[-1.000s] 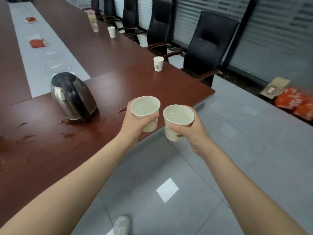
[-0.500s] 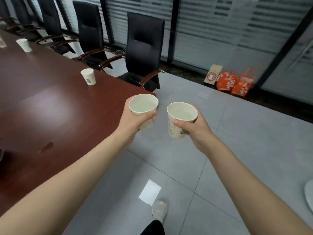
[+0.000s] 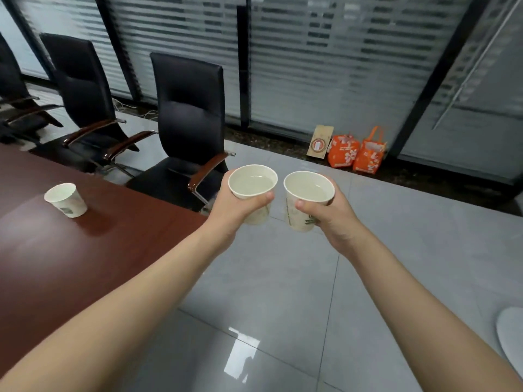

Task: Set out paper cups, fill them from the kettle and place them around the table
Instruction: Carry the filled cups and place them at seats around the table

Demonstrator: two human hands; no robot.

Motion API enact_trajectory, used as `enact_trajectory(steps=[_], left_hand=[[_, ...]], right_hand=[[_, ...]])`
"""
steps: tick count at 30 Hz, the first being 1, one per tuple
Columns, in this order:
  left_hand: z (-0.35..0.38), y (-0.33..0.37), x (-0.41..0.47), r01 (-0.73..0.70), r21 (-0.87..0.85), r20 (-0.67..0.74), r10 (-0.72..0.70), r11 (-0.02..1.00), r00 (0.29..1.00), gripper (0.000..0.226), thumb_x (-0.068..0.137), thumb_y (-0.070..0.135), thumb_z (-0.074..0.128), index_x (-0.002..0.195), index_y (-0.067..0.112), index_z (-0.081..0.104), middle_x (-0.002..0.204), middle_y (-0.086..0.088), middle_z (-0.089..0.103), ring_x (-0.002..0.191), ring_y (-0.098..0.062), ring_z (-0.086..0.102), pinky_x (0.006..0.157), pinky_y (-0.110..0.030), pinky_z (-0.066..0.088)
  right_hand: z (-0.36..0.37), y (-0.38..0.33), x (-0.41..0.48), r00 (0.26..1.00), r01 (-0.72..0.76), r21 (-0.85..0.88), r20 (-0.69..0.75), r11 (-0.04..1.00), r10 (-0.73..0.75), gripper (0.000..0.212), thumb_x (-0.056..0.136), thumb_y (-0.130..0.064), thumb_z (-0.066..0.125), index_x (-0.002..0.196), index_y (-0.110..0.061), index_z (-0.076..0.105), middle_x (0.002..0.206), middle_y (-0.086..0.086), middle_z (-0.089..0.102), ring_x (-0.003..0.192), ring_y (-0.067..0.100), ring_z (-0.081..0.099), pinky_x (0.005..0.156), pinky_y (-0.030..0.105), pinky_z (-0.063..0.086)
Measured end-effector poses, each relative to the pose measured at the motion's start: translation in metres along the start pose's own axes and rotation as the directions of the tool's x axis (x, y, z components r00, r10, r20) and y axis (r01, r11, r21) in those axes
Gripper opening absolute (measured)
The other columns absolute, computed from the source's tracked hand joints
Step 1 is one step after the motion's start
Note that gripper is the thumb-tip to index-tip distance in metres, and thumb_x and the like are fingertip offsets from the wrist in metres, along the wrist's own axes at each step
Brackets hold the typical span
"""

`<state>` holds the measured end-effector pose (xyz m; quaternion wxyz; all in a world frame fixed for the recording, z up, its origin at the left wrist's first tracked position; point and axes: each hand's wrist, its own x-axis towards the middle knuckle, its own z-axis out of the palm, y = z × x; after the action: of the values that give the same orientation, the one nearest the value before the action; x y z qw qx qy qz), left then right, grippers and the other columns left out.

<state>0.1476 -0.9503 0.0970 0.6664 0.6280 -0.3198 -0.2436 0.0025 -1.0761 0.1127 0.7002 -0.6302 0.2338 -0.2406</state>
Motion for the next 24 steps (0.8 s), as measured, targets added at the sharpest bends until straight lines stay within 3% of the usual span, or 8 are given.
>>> enact_trajectory(steps=[2, 4, 8, 12, 20, 24], left_hand=[[0.008, -0.002, 0.031, 0.006, -0.007, -0.021, -0.007, 1.0, 1.0, 0.066, 0.062, 0.025, 0.086, 0.116, 0.025, 0.048, 0.111, 0.005, 0.061, 0.099, 0.0, 0.06, 0.079, -0.015, 0.048], [0.014, -0.004, 0.06, 0.006, -0.006, -0.012, -0.006, 1.0, 1.0, 0.06, 0.069, 0.016, 0.083, 0.115, 0.027, 0.048, 0.108, 0.009, 0.06, 0.096, 0.002, 0.06, 0.076, -0.013, 0.046], [0.021, -0.012, 0.12, 0.015, -0.01, -0.004, -0.015, 1.0, 1.0, 0.062, 0.06, 0.028, 0.081, 0.113, 0.028, 0.049, 0.109, 0.007, 0.061, 0.1, -0.004, 0.059, 0.083, -0.022, 0.048], [0.032, -0.021, 0.194, -0.007, -0.018, -0.028, 0.006, 1.0, 1.0, 0.054, 0.06, 0.028, 0.078, 0.104, 0.033, 0.048, 0.106, 0.01, 0.059, 0.099, -0.004, 0.058, 0.085, -0.023, 0.047], [0.041, -0.029, 0.358, -0.04, 0.02, -0.07, 0.042, 0.999, 0.997, 0.067, 0.06, 0.035, 0.08, 0.118, 0.025, 0.049, 0.112, 0.004, 0.06, 0.105, -0.01, 0.057, 0.087, -0.028, 0.047], [0.034, -0.035, 0.432, -0.068, 0.012, -0.073, 0.069, 0.998, 0.995, 0.08, 0.059, 0.039, 0.081, 0.125, 0.007, 0.049, 0.11, -0.005, 0.061, 0.103, -0.014, 0.058, 0.082, -0.028, 0.047]], right_hand=[[-0.009, -0.002, 0.03, 1.0, 0.002, -0.001, -0.01, 1.0, -0.002, 0.078, 0.041, -0.035, 0.081, 0.114, -0.028, 0.053, 0.107, -0.006, 0.066, 0.1, 0.01, 0.061, 0.083, 0.031, 0.049], [-0.017, -0.004, 0.057, 1.0, -0.006, 0.002, -0.009, 1.0, 0.006, 0.077, 0.042, -0.035, 0.081, 0.113, -0.029, 0.053, 0.105, -0.007, 0.066, 0.1, 0.01, 0.061, 0.081, 0.03, 0.048], [-0.036, -0.003, 0.12, 1.0, -0.008, -0.002, 0.018, 1.0, 0.008, 0.07, 0.049, -0.026, 0.083, 0.112, -0.029, 0.053, 0.104, -0.007, 0.065, 0.1, 0.01, 0.06, 0.082, 0.032, 0.047], [-0.06, -0.002, 0.202, 0.998, -0.001, 0.002, 0.058, 1.0, 0.001, 0.08, 0.044, -0.033, 0.082, 0.118, -0.026, 0.052, 0.108, -0.005, 0.065, 0.105, 0.014, 0.06, 0.086, 0.035, 0.049], [-0.095, -0.018, 0.37, 0.994, 0.009, 0.003, 0.11, 1.0, -0.009, 0.079, 0.043, -0.031, 0.083, 0.116, -0.025, 0.053, 0.11, -0.003, 0.065, 0.107, 0.016, 0.059, 0.095, 0.041, 0.046], [-0.098, -0.023, 0.443, 0.99, 0.003, 0.028, 0.137, 1.0, -0.007, 0.076, 0.042, -0.03, 0.082, 0.112, -0.027, 0.054, 0.109, -0.003, 0.065, 0.107, 0.015, 0.06, 0.098, 0.041, 0.045]])
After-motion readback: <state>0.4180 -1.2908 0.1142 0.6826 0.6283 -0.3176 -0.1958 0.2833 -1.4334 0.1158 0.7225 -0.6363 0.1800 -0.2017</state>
